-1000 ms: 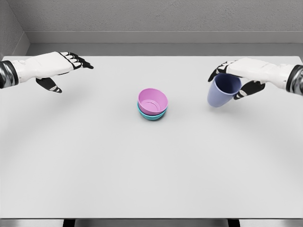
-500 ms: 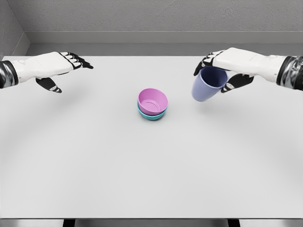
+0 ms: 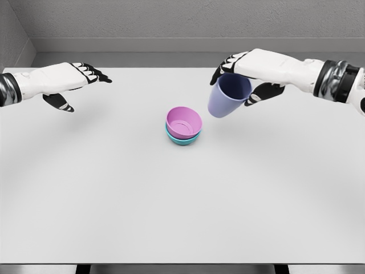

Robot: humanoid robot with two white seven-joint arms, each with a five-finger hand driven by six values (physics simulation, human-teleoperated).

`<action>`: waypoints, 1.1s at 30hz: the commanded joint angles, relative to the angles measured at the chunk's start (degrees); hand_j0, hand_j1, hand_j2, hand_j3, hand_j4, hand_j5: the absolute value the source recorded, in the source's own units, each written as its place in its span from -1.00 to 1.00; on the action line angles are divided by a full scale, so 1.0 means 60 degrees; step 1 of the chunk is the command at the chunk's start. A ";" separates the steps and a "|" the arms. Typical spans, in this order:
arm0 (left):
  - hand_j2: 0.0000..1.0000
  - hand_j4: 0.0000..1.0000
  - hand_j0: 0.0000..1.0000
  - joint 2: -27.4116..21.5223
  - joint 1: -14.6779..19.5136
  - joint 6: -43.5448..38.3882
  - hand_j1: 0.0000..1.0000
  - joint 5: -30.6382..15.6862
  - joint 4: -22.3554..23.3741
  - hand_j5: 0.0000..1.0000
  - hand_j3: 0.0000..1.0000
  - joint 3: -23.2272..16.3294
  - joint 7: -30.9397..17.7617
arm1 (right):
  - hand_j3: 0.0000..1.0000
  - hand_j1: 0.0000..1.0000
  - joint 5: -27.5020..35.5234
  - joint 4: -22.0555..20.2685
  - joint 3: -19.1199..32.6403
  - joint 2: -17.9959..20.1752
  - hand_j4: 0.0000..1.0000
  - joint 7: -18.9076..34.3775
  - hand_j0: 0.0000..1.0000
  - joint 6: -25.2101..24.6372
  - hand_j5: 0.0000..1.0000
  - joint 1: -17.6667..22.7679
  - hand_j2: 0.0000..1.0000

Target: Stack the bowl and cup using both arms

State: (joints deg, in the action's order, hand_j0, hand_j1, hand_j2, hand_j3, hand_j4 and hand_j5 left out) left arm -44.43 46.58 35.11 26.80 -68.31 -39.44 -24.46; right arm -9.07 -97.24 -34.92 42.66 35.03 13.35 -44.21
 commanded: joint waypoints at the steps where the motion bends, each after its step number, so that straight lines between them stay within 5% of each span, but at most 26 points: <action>1: 1.00 1.00 1.00 -0.0008 0.0000 -0.0019 1.00 -0.0057 0.0003 1.00 1.00 0.0011 0.0005 | 0.36 0.36 0.0031 -0.0024 0.0005 -0.0196 0.36 -0.0006 0.36 -0.0013 0.36 0.0000 0.36; 19: 1.00 1.00 1.00 -0.0008 0.0000 -0.0019 1.00 -0.0042 0.0032 1.00 1.00 0.0011 0.0005 | 0.36 0.36 -0.0012 -0.0097 -0.0112 -0.1251 0.36 -0.0006 0.36 -0.0028 0.36 -0.0015 0.36; 33: 1.00 1.00 1.00 0.0007 -0.0015 -0.0019 1.00 -0.0042 0.0032 1.00 1.00 0.0011 0.0005 | 0.37 0.37 -0.0188 0.0605 -0.0581 -0.1661 0.37 -0.0006 0.37 -0.0189 0.37 -0.0029 0.37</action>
State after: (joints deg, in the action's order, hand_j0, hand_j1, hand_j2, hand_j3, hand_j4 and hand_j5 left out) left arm -44.36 46.49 35.11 26.86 -68.12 -39.44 -24.47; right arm -10.35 -94.28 -38.30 32.96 35.03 12.36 -44.38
